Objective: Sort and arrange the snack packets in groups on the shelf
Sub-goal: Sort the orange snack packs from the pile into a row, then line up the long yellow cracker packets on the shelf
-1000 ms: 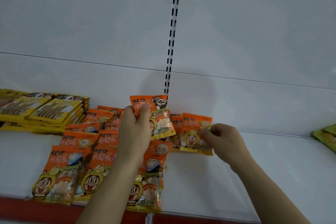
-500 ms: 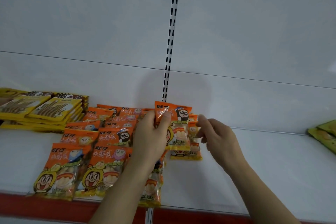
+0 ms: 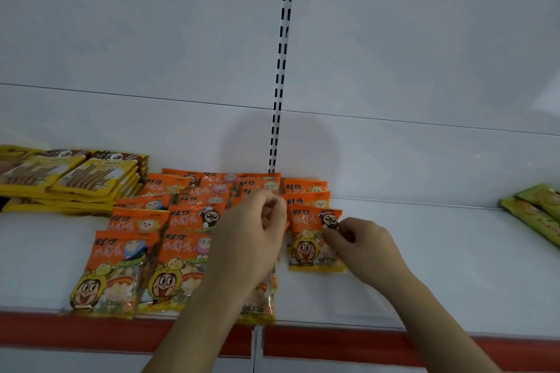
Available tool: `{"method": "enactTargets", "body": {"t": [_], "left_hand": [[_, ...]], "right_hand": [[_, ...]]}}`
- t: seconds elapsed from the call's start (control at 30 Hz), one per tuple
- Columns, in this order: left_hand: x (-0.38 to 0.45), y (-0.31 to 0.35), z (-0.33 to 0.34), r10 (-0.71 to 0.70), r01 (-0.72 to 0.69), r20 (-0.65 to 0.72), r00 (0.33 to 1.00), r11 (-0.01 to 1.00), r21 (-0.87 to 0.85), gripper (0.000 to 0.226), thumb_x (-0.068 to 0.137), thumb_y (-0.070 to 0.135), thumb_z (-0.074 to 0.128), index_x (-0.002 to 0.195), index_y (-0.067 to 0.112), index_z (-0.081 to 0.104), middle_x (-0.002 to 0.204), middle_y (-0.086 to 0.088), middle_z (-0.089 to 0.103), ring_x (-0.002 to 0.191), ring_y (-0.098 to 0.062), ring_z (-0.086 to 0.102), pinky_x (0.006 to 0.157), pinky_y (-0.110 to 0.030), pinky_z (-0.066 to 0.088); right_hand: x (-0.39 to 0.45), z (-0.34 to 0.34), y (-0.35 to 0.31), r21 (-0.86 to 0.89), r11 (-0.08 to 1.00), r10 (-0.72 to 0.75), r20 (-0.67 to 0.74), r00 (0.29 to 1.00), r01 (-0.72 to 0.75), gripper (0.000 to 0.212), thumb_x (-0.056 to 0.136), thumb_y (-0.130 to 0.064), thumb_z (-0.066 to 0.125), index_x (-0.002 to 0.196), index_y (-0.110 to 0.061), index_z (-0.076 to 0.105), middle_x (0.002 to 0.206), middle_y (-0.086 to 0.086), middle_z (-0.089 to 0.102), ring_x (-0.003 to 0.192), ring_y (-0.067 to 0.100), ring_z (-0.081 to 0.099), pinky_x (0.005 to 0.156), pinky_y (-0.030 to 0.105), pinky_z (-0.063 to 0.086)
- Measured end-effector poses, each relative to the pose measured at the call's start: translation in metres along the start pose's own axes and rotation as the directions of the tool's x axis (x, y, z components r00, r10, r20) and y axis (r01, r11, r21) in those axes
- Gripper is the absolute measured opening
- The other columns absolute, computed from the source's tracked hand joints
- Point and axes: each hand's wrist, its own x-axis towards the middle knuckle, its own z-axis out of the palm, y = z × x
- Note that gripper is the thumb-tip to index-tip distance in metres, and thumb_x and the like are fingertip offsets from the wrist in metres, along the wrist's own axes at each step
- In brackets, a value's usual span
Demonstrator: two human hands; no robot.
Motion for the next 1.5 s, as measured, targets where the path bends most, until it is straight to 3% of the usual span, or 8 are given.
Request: {"method": "enactTargets", "body": {"t": [0.2,0.33,0.5,0.7,0.97,1.23,1.5], "left_hand": [[-0.011,-0.005,0.001,0.108,-0.108,0.015,0.994,0.992,0.064,0.022,0.098,0.034,0.052,0.099,0.022,0.071,0.077,0.019,0.064,0.068,0.003,0.061,0.060,-0.018,0.055],[-0.018,0.004,0.006,0.198,-0.196,0.003,0.980,0.970,0.141,0.028,0.097,0.030,0.055,0.113,0.014,0.072,0.101,0.005,0.072,0.092,-0.010,0.067,0.080,-0.020,0.053],[-0.023,0.026,0.027,0.220,-0.225,0.049,0.974,0.939,0.261,0.038,0.097,0.029,0.057,0.126,0.006,0.068,0.122,-0.007,0.071,0.117,-0.028,0.066,0.099,-0.043,0.053],[-0.034,0.081,0.075,0.276,-0.282,0.063,0.959,0.912,0.298,0.036,0.097,0.028,0.060,0.125,0.006,0.069,0.122,-0.010,0.071,0.116,-0.031,0.066,0.096,-0.045,0.055],[-0.065,0.203,0.190,0.303,-0.324,0.138,0.943,0.929,0.179,0.043,0.100,0.036,0.055,0.131,0.008,0.066,0.129,-0.008,0.068,0.122,-0.028,0.063,0.103,-0.041,0.050],[-0.074,0.289,0.281,0.276,-0.335,0.346,0.897,0.934,0.126,0.051,0.104,0.039,0.051,0.149,0.014,0.050,0.146,-0.003,0.055,0.136,-0.022,0.048,0.114,-0.034,0.036],[-0.033,0.327,0.344,0.200,-0.267,0.505,0.840,0.961,0.064,0.039,0.104,0.041,0.049,0.136,0.020,0.059,0.134,0.000,0.061,0.123,-0.021,0.055,0.100,-0.037,0.046]], "right_hand": [[0.003,0.015,0.001,-0.076,0.997,-0.007,-0.110,0.994,-0.001,0.029,0.093,-0.050,0.061,0.096,-0.021,0.060,0.081,-0.007,0.062,0.073,0.010,0.058,0.058,0.025,0.042],[-0.007,0.016,0.008,-0.126,0.988,-0.125,-0.266,0.956,0.094,0.041,0.094,-0.047,0.061,0.120,-0.016,0.061,0.110,-0.001,0.063,0.102,0.019,0.058,0.079,0.031,0.049],[-0.026,-0.005,0.031,-0.318,0.932,-0.299,-0.391,0.870,0.177,0.041,0.091,-0.037,0.067,0.121,-0.009,0.065,0.120,0.009,0.065,0.114,0.032,0.058,0.085,0.046,0.055],[-0.054,-0.062,0.085,-0.389,0.909,-0.311,-0.401,0.862,0.147,0.050,0.099,-0.044,0.051,0.134,-0.009,0.058,0.142,0.011,0.056,0.139,0.032,0.044,0.109,0.049,0.044],[-0.094,-0.176,0.223,-0.462,0.886,-0.239,-0.407,0.882,0.026,0.063,0.097,-0.053,0.036,0.135,-0.007,0.057,0.140,0.015,0.056,0.137,0.037,0.044,0.107,0.052,0.043],[-0.095,-0.254,0.319,-0.507,0.851,-0.109,-0.420,0.901,-0.134,0.054,0.096,-0.042,0.056,0.137,-0.008,0.054,0.143,0.015,0.053,0.139,0.038,0.039,0.114,0.051,0.037],[-0.045,-0.300,0.360,-0.415,0.880,-0.031,-0.536,0.843,-0.232,0.039,0.097,-0.027,0.054,0.130,-0.007,0.058,0.131,0.012,0.061,0.128,0.034,0.047,0.106,0.046,0.040]]}}
